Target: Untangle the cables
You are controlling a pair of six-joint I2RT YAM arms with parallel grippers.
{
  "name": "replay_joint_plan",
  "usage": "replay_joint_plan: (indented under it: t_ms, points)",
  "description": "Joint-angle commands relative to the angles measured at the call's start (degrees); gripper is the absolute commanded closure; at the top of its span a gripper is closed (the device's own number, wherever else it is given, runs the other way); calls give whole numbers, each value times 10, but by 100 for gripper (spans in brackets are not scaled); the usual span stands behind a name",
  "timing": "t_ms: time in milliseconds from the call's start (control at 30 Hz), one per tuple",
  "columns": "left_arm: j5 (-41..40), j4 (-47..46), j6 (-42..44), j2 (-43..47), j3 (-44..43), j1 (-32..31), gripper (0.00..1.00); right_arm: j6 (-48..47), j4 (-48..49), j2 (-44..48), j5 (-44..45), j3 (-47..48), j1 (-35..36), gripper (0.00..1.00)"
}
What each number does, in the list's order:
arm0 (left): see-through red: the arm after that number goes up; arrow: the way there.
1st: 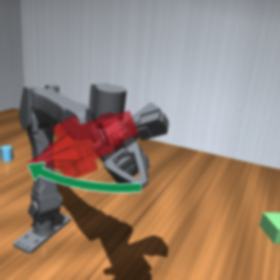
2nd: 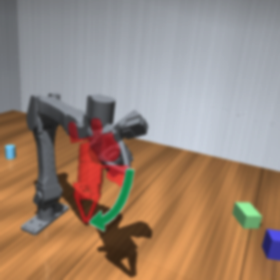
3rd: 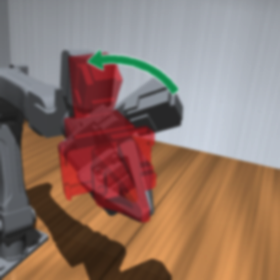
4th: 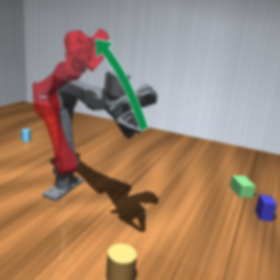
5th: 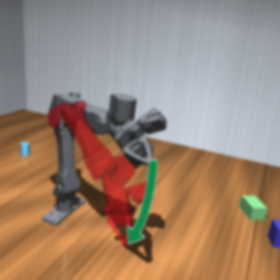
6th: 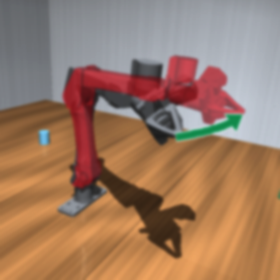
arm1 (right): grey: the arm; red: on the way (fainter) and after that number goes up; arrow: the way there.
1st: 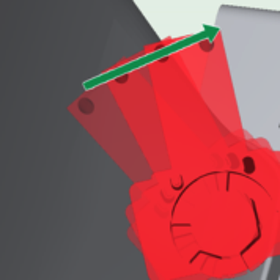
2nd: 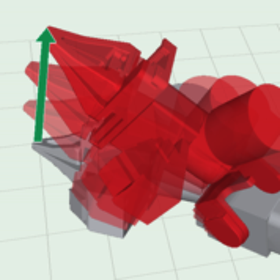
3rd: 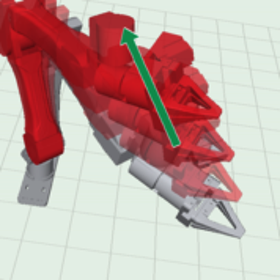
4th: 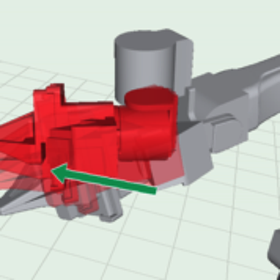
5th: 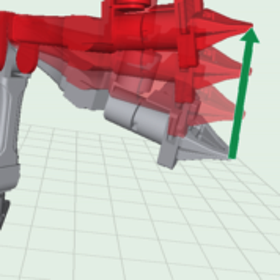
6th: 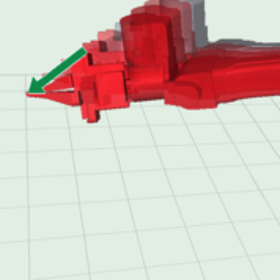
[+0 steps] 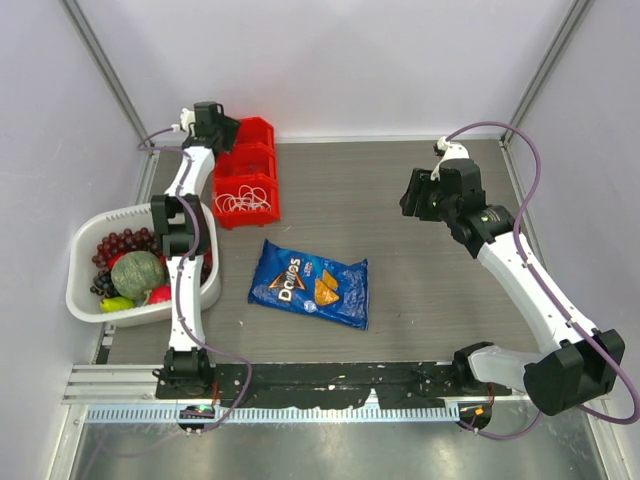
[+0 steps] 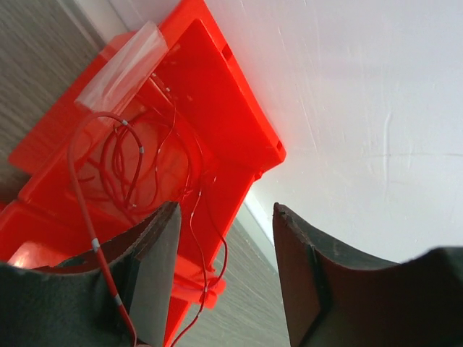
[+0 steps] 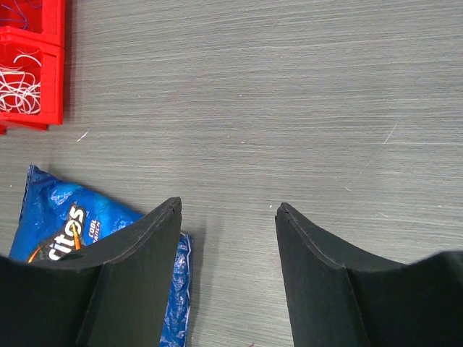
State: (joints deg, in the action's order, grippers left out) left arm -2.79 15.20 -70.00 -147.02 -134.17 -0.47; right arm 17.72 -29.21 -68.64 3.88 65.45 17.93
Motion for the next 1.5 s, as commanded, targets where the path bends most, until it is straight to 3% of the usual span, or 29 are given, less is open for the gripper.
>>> replay_joint_plan:
  t_ms: [0,100,167,300,667,800,867,967,1033,1167,1233,1400,1467]
  points:
    - [-11,76,14,79,3,2,43,2,18,14,-3,12,-2,40]
    - [-18,115,34,91,1,2,42,2,21,25,-6,7,-2,40]
    - [-17,141,35,95,2,19,33,3,22,32,-7,4,-2,40]
    - [-17,172,59,102,11,24,31,5,21,40,-8,0,-2,40]
    - [8,249,193,72,-31,34,32,10,28,38,-11,-1,-2,40]
    - [21,170,256,94,17,34,32,13,27,35,-13,0,-2,40]
    - [78,88,288,103,57,39,30,14,27,36,-12,-1,-2,40]
    - [172,-28,242,108,96,61,30,12,25,36,-12,-2,-2,40]
    - [181,-109,224,123,132,68,28,12,24,36,-9,-1,-2,40]
    - [203,-55,266,96,41,71,23,11,25,36,-5,1,-2,40]
    - [234,-70,265,88,19,71,22,11,24,33,-5,2,-2,40]
    - [277,-262,169,125,129,73,21,9,24,29,-6,5,-2,40]
    - [280,-293,123,119,132,74,21,8,24,31,-4,5,-2,40]
